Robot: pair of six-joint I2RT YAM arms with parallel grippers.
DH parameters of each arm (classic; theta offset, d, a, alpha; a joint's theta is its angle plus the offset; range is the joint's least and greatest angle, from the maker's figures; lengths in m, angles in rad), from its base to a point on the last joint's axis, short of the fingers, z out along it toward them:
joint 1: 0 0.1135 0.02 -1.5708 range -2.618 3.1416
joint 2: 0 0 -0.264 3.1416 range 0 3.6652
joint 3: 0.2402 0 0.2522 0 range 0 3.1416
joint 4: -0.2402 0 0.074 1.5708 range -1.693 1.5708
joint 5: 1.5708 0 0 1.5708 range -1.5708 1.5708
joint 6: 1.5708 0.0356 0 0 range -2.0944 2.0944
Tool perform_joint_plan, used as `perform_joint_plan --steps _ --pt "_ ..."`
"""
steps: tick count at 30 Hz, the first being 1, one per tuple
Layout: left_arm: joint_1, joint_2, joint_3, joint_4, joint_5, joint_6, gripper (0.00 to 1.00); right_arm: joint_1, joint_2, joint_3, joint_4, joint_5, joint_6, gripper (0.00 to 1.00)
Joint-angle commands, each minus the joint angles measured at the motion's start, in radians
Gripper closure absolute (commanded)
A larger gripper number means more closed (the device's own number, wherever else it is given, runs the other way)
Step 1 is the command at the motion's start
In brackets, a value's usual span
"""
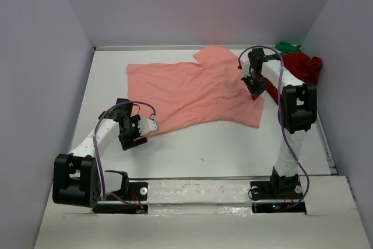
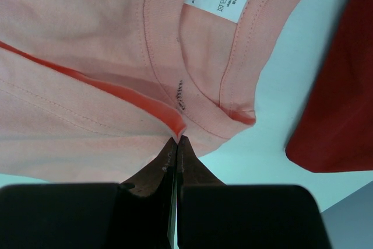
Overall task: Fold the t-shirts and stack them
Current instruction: Fold the tshirt
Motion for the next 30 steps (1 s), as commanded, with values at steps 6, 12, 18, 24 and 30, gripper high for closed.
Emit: perform_joint_plan --steps 6,12,18,24,30 --pt "-0.005 0.013 -0.008 -0.007 -0.03 0.014 0.22 -0.006 0.008 0.059 -0.022 0.019 0.004 1.0" --pt "-0.005 0.027 -0.002 0.06 -0.086 0.009 0.23 -0.006 0.002 0.07 -0.033 0.012 0.004 1.0" --pt "-0.005 0.062 -0.019 0.148 -0.129 -0.033 0.23 -0.006 -0.004 0.053 -0.028 0.009 0.003 1.0" --pt "-0.005 0.079 -0.023 0.155 -0.125 -0.044 0.25 -0.006 -0.004 0.058 -0.031 0.009 0.001 1.0" --pt "-0.009 0.085 -0.028 0.117 -0.103 -0.038 0.26 -0.006 -0.001 0.061 -0.031 0.01 0.001 1.0"
